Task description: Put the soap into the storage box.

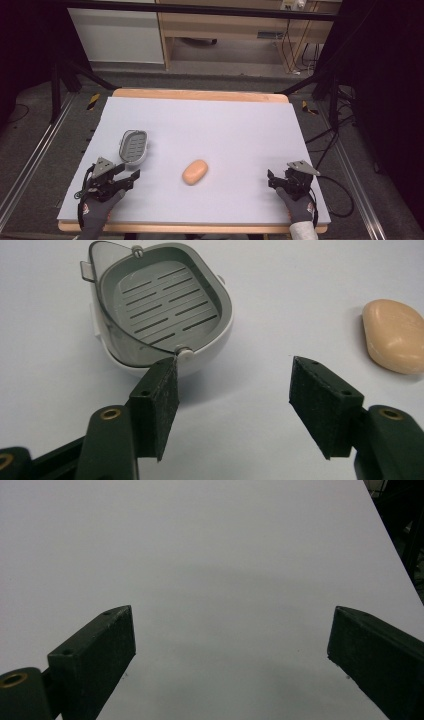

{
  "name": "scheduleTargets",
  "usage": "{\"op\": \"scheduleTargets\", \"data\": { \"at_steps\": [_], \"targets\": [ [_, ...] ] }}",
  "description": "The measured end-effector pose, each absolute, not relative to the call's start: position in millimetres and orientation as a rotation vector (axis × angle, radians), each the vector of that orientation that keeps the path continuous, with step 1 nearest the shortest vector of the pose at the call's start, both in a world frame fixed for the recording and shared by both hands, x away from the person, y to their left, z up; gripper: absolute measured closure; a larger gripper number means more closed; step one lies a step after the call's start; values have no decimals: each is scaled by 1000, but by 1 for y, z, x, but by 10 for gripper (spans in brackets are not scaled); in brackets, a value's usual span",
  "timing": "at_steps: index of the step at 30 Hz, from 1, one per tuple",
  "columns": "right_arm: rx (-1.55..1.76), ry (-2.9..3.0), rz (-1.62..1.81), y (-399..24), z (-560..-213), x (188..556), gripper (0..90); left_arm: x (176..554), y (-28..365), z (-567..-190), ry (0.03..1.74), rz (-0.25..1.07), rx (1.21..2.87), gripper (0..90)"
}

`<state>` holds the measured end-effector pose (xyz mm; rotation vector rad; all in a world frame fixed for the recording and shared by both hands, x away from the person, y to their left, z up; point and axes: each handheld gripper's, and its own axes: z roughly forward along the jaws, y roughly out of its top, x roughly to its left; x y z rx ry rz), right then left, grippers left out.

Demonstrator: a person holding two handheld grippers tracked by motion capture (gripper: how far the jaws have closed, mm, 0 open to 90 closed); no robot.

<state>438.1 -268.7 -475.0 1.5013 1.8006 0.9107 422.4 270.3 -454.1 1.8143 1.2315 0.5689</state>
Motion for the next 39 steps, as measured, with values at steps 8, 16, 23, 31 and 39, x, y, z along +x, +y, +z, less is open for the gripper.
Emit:
{"op": "scheduleTargets", "data": {
  "at_steps": [8,16,23,31,39],
  "targets": [
    [1504,1796,912,-269,-475,438,54,421,261,-452,1207,561,1823,352],
    [1502,1797,903,-268,-475,438,53,421,255,-450,1190,546,1829,337],
    [1504,1800,911,-267,-475,438,53,423,248,-446,1163,534,1837,321],
    [1501,1796,906,-266,-473,438,52,428,238,-437,1133,528,1856,303],
    [1502,1798,910,-265,-472,437,52,434,228,-423,1105,520,1841,294]
  ]
}}
